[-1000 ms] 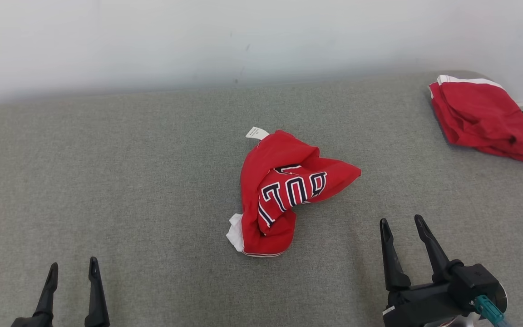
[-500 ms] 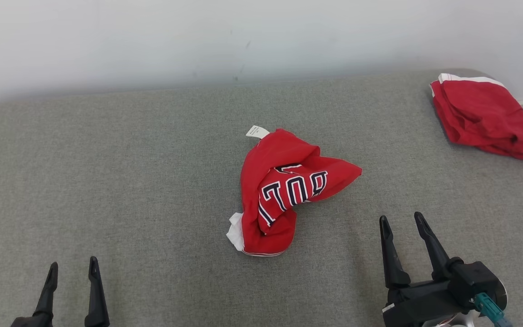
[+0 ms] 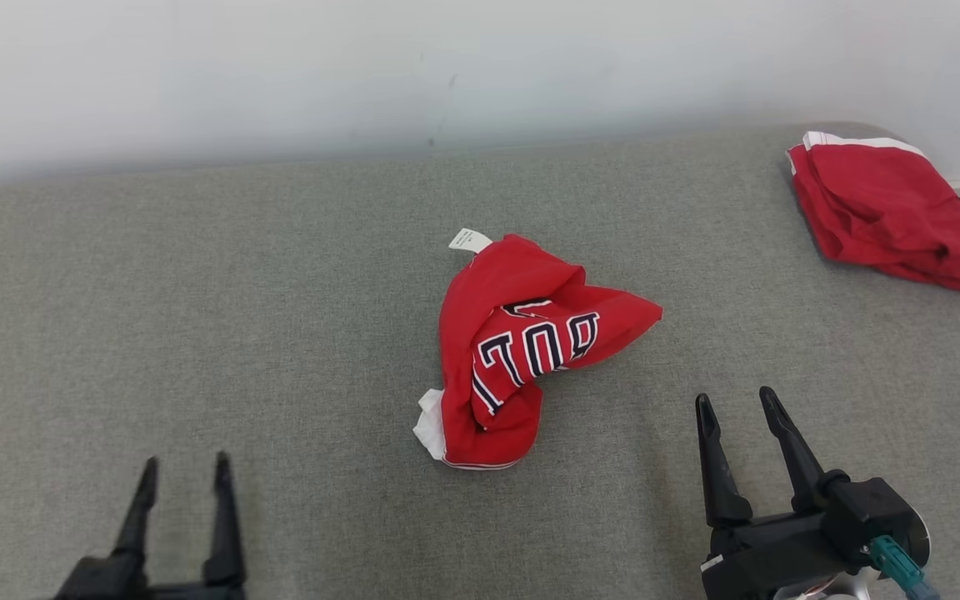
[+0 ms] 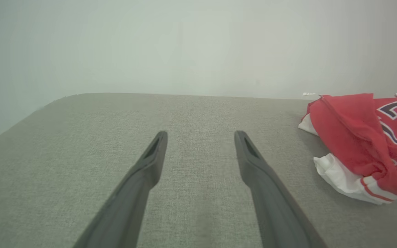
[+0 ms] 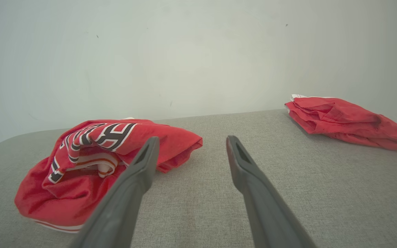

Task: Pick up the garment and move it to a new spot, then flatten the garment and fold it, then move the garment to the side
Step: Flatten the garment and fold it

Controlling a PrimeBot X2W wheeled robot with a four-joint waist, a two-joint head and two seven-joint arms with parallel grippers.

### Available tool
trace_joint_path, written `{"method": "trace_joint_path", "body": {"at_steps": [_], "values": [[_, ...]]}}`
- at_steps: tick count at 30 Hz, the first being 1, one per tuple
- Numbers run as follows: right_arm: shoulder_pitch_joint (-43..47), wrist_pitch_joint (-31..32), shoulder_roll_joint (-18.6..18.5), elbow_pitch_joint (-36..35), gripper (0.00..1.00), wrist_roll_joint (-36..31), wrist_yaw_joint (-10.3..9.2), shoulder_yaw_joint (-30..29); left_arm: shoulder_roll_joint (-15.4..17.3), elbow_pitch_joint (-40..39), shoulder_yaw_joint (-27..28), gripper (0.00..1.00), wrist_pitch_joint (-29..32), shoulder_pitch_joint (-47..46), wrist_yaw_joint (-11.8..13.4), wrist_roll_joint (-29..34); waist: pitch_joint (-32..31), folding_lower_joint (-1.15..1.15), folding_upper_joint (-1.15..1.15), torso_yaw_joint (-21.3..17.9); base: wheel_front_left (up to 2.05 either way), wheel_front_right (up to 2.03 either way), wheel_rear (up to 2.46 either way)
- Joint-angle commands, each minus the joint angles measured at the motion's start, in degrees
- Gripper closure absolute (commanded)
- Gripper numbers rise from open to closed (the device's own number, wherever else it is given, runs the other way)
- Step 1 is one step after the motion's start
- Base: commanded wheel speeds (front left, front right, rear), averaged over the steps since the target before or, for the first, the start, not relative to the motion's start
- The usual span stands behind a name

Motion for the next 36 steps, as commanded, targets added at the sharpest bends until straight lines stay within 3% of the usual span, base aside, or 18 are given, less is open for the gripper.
{"method": "trace_joint_path", "body": {"at_steps": [1,14,22,23,28,36], "values": [[-0.29,0.0,0.11,0.01,0.0,-0.1,-0.14,0.16,-0.11,0.15,-1.32,0.0,-0.18,-1.21,-0.04,-0.44,0.18,0.0,0.0,-0.06,0.0,0.0,0.0],[-1.44,0.0,0.1,-0.17,0.0,1.38,-0.14,1.35,0.02,8.68,-21.1,0.0,-0.18,-10.45,-0.03,-2.79,2.22,0.0,0.0,-4.58,0.0,0.0,0.0],[-2.09,0.0,0.11,-0.15,0.0,1.93,-0.14,0.8,0.24,15.88,-25.69,0.0,-0.18,-13.83,-0.03,-5.55,3.63,0.0,0.0,-7.65,0.0,0.0,0.0],[-2.13,0.0,0.11,-0.11,0.0,1.94,-0.14,0.75,0.27,17.1,-25.85,1.0,-0.18,-14.66,-0.03,-5.98,3.68,0.0,0.0,-7.78,0.0,0.0,0.0],[-1.91,0.0,0.11,-0.43,0.0,1.82,-0.14,0.11,0.57,16.79,-25.31,1.0,-0.18,-16.31,-0.01,-6.95,3.68,0.0,0.0,-7.54,0.0,0.0,0.0],[-0.63,0.0,0.12,-0.21,0.0,1.64,-0.14,-0.18,2.65,8.32,-20.09,1.0,-0.18,-13.75,0.03,-6.16,2.71,0.0,0.0,-2.73,0.0,0.0,0.0]]}}
